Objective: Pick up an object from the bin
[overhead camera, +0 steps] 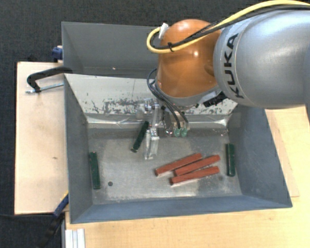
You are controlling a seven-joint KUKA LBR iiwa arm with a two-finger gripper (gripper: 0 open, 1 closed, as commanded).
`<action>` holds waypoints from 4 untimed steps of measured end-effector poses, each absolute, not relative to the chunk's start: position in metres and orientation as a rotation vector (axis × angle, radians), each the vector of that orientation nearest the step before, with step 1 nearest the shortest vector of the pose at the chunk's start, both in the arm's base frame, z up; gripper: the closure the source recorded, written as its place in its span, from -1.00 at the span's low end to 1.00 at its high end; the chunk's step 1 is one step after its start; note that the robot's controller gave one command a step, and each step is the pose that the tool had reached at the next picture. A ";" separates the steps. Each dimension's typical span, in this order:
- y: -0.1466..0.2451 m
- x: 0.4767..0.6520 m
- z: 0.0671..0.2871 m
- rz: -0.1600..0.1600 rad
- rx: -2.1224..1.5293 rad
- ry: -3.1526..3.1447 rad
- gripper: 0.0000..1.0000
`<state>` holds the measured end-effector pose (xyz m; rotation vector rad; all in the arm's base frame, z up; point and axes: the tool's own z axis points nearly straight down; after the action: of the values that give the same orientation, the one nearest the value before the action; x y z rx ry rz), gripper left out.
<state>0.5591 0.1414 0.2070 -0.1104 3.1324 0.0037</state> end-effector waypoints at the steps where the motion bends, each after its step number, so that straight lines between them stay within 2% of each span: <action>1: 0.132 0.569 0.139 0.002 -0.434 3.106 -1.00; 2: 0.120 0.575 0.102 0.002 -0.542 3.096 -1.00; 3: 0.107 0.596 0.079 0.005 0.019 3.135 -1.00; 4: 0.108 0.604 0.076 -0.001 -1.086 2.925 1.00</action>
Offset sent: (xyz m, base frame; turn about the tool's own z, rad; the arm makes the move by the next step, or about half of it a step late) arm 0.0209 -0.0340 -0.1252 -0.0382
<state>0.6040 0.1078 0.0757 -1.0858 2.9250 -0.0013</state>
